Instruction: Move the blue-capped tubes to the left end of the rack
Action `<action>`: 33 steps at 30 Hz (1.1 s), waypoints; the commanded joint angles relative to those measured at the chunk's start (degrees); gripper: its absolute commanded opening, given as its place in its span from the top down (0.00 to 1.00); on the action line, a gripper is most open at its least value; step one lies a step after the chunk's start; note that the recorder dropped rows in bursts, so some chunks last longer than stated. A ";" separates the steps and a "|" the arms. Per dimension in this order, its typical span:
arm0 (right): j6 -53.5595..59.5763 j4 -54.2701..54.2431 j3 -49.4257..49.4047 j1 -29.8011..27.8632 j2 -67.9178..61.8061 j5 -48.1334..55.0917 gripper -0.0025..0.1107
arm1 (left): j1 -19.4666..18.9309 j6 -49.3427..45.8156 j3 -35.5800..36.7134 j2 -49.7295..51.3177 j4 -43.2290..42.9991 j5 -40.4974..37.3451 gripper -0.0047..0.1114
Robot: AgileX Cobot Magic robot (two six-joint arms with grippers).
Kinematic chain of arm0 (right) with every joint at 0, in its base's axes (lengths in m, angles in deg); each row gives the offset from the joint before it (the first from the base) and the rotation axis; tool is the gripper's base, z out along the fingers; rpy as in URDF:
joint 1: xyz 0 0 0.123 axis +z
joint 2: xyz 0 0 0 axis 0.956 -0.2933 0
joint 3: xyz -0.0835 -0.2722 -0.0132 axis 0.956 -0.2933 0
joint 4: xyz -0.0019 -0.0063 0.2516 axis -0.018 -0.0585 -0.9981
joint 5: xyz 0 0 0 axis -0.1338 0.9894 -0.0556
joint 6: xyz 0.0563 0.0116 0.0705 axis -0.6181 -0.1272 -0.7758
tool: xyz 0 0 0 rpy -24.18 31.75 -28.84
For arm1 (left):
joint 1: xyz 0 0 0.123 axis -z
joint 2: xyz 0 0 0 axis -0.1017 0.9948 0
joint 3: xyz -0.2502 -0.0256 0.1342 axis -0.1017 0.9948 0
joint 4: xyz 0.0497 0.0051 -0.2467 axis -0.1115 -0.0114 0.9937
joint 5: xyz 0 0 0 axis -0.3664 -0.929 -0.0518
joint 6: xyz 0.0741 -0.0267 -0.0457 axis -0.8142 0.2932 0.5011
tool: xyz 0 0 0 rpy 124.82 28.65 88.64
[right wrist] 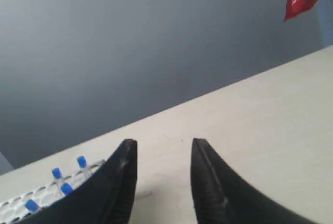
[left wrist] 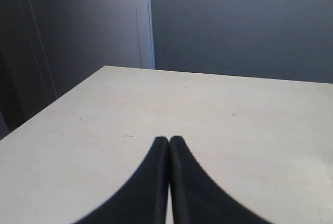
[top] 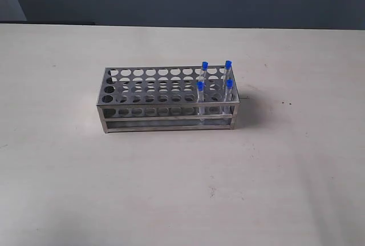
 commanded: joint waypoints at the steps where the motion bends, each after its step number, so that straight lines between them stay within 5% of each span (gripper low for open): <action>1: 0.03 -6.08 -0.13 -0.35 0.37 -11.07 0.68 | 0.34 0.10 0.22 0.19 0.31 0.85 0.96; 6: -0.09 -21.45 -0.13 -0.35 0.37 -21.84 0.68 | 0.34 0.10 0.22 0.19 0.31 0.85 0.96; 12: -0.09 -38.23 -0.13 -0.35 0.37 -20.30 0.68 | 0.34 0.10 0.22 0.19 0.31 0.85 0.96; 20: -5.21 -44.10 -0.13 -0.35 0.37 -22.34 0.71 | 0.34 0.10 0.22 0.19 0.31 0.85 0.96; 25: -9.58 -38.37 -0.13 -0.35 0.37 -20.53 0.97 | 0.34 0.10 0.22 0.19 0.31 0.85 0.96; 29: -10.29 -24.62 3.63 1.57 0.37 -6.57 0.97 | 0.34 0.10 0.22 0.19 0.31 0.85 0.96; 33: -10.10 -22.82 7.73 3.40 0.37 -2.91 0.97 | 0.34 0.10 0.22 0.19 0.31 0.85 0.96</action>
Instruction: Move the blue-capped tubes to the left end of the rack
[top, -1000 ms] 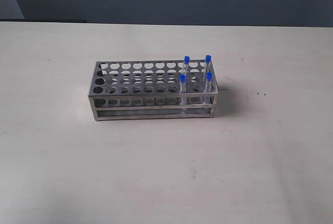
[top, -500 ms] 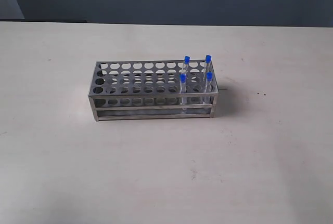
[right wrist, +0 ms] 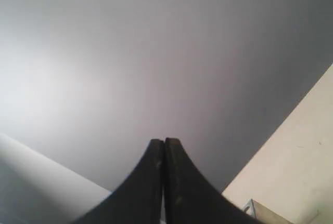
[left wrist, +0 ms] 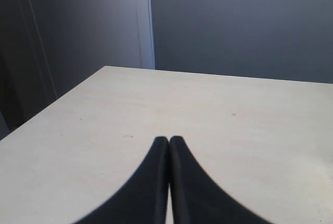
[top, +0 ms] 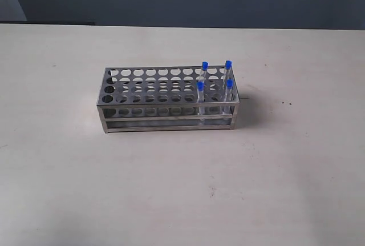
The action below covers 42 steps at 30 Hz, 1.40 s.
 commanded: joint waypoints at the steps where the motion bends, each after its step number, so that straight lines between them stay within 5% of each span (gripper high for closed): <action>1: 0.13 3.94 4.37 1.98 0.28 3.56 0.97 | 0.34 0.10 0.22 0.19 0.31 0.75 0.96; 5: 0.51 5.57 6.58 2.77 0.28 2.70 0.98 | 0.34 0.10 0.22 0.19 0.31 0.75 0.96; 10: 6.54 4.43 12.32 5.63 -0.68 14.02 0.98 | 0.34 0.10 0.22 0.19 0.31 0.75 0.96; 13: 23.59 -1.67 17.80 8.41 -6.68 22.27 0.98 | 0.34 0.10 0.22 0.19 0.31 0.75 0.96; 14: 36.52 -8.89 21.76 9.87 -13.95 26.24 0.98 | 0.34 0.10 0.22 0.19 0.31 0.75 0.96; 18: 58.29 -17.58 37.92 10.89 -42.26 37.51 0.98 | 0.34 0.10 0.22 0.19 0.31 0.75 0.96; 22: 59.14 -7.34 54.88 11.92 -66.62 50.06 0.98 | 0.34 0.10 0.22 0.19 0.31 0.75 0.96; 28: 56.72 6.01 61.72 18.70 -87.98 45.79 0.98 | 0.34 0.10 0.22 0.19 0.31 0.75 0.96; 42: 58.22 6.73 61.72 19.88 -96.00 33.95 0.95 | 0.34 0.10 0.22 0.19 0.31 0.75 0.96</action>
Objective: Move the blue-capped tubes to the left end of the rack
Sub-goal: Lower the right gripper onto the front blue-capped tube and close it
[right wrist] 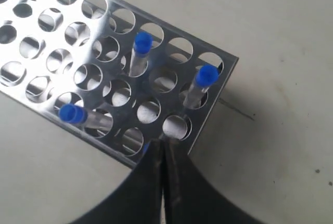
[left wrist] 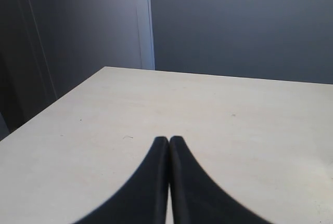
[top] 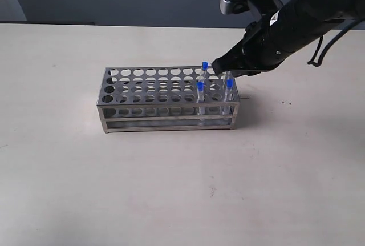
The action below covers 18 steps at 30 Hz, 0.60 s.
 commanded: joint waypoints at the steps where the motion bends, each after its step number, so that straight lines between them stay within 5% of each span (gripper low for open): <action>1: 1.35 0.43 0.30 0.04 -1.05 -0.93 0.92 | 0.34 0.10 0.22 0.19 0.31 0.63 0.96; 8: 1.35 0.41 0.30 0.04 -4.03 -1.21 0.67 | 0.34 0.10 0.22 0.19 0.31 0.63 0.96; 18: 1.35 -1.42 0.30 0.04 -4.88 -2.00 0.65 | 0.34 0.10 0.22 0.19 0.31 0.63 0.96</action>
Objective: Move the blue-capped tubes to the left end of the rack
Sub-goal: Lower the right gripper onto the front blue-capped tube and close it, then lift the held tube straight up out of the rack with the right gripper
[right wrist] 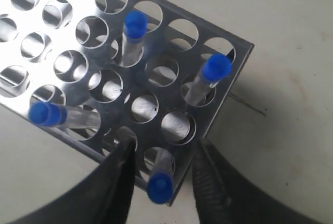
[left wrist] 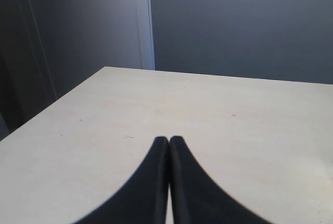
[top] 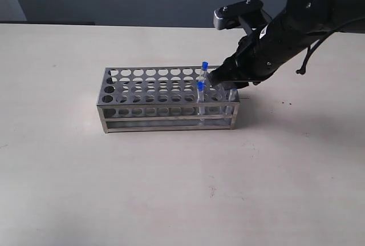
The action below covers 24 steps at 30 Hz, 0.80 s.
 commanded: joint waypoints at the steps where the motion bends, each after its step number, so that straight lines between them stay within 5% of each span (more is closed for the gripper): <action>1: 0.35 -1.34 0.06 -0.06 -0.27 -0.57 0.65 | 0.34 0.10 0.22 0.19 0.31 0.63 0.96; 7: 0.35 -0.73 0.06 -0.06 -3.16 -0.80 0.70 | 0.34 0.10 0.22 0.19 0.31 0.63 0.96; 12: 0.35 -0.88 0.06 -0.06 -4.29 -0.57 0.98 | 0.34 0.10 0.22 0.19 0.31 0.63 0.96; 24: 0.35 -0.88 0.06 -0.06 5.60 -0.17 0.98 | 0.34 0.10 0.22 0.19 0.31 0.63 0.96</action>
